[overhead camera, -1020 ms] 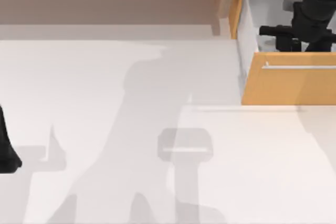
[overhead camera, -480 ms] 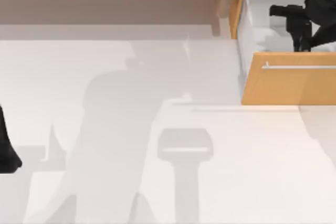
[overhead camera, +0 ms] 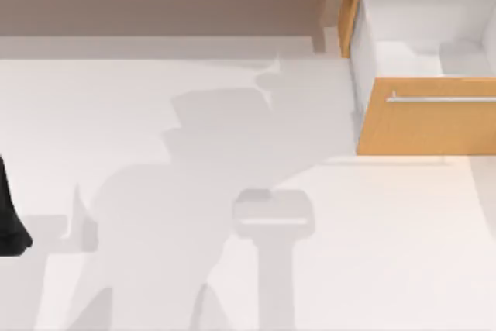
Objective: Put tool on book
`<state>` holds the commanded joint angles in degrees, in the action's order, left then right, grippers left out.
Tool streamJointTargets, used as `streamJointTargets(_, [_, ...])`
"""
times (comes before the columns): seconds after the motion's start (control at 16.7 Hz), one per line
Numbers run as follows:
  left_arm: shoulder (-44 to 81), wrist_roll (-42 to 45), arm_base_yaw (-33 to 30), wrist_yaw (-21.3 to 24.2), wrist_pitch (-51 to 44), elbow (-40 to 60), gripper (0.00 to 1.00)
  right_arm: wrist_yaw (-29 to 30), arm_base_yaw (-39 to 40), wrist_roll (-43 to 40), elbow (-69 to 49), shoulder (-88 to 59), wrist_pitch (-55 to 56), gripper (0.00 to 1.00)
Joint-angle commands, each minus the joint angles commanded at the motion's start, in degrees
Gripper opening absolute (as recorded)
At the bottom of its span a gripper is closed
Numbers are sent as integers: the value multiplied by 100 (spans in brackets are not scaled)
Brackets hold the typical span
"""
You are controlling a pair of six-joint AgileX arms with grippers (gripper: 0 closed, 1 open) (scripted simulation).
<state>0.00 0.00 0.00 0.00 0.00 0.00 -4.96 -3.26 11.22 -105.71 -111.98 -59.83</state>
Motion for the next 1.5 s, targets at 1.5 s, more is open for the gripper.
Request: streamJointTargets(1.5, [0, 0, 0, 0, 0, 0, 100, 180, -2791, -4157, 4483, 1920, 656, 0])
